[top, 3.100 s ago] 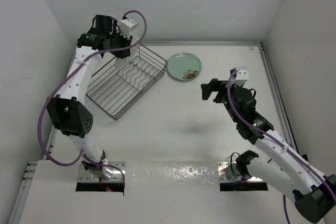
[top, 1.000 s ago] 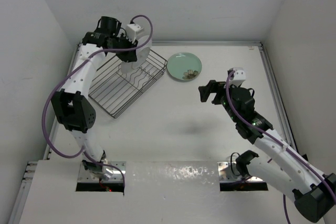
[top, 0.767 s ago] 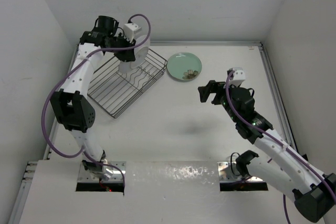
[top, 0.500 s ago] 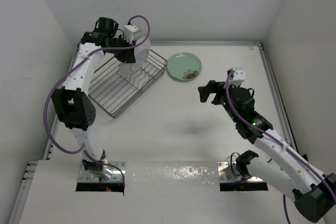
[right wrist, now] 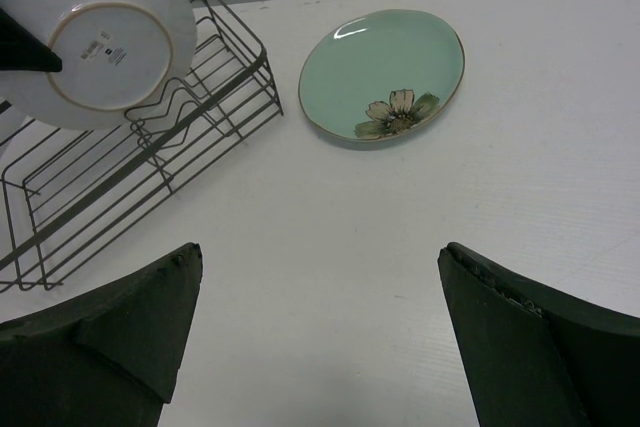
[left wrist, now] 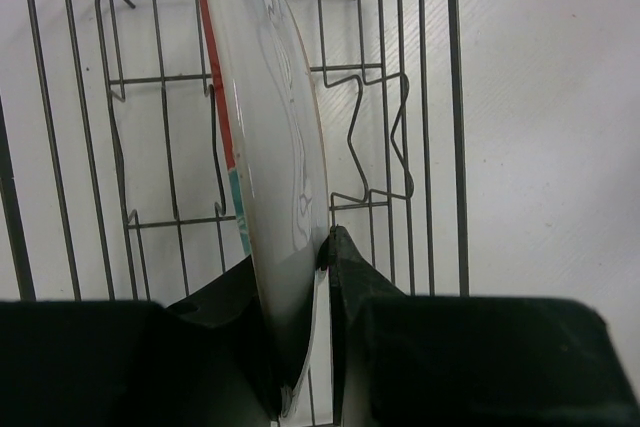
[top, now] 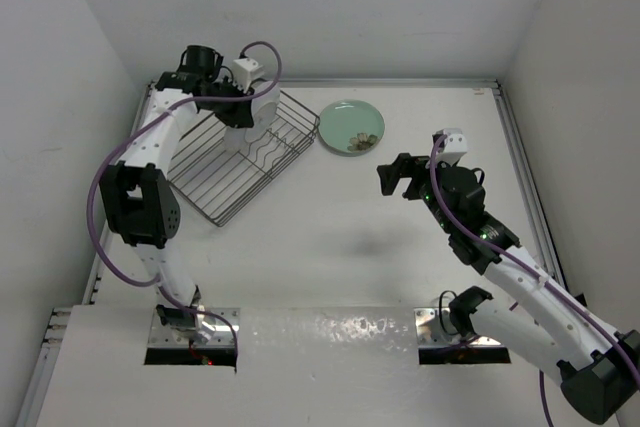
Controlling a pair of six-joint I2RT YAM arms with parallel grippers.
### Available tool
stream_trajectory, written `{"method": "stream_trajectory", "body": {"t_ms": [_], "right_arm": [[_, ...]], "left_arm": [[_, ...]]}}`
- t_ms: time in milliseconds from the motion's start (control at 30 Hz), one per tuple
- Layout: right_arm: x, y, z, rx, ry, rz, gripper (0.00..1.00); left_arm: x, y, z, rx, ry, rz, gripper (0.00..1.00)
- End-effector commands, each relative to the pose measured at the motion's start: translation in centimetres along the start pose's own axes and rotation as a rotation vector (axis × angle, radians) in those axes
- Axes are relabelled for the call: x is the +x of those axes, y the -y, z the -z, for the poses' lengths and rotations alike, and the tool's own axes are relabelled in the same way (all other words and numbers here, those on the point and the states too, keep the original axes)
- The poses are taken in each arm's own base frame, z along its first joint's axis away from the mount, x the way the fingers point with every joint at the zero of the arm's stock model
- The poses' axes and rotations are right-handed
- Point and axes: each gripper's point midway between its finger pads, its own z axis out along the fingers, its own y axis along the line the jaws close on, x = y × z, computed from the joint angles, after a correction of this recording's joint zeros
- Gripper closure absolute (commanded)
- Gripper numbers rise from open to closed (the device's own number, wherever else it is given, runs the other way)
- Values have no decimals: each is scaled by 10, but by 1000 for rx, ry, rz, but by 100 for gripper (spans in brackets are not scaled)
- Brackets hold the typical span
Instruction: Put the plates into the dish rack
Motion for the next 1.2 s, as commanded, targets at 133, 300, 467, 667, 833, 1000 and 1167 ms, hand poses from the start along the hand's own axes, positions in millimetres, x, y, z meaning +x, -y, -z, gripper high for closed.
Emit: {"method": "stream_trajectory", "body": {"t_ms": [133, 300, 467, 667, 833, 1000, 1167], "right_arm": [[-5, -2, 0, -6, 18, -5, 1], [-2, -2, -3, -5, 9, -1, 1], [-1, -3, -6, -5, -1, 2, 1], [0, -6, -11, -15, -8, 0, 1], [7, -8, -17, -19, -33, 1, 1], [18, -9, -36, -1, -87, 22, 1], [23, -9, -73, 35, -177, 30, 1]], "left_arm": [[-29, 2, 3, 79, 152, -69, 100], [-20, 0, -7, 102, 125, -70, 100], [-12, -9, -11, 63, 90, -94, 100], [-12, -9, -11, 60, 94, -90, 74], [-22, -11, -6, 44, 121, -88, 53], [-40, -16, 1, 8, 161, -75, 46], [-59, -17, 13, -12, 207, -74, 25]]}}
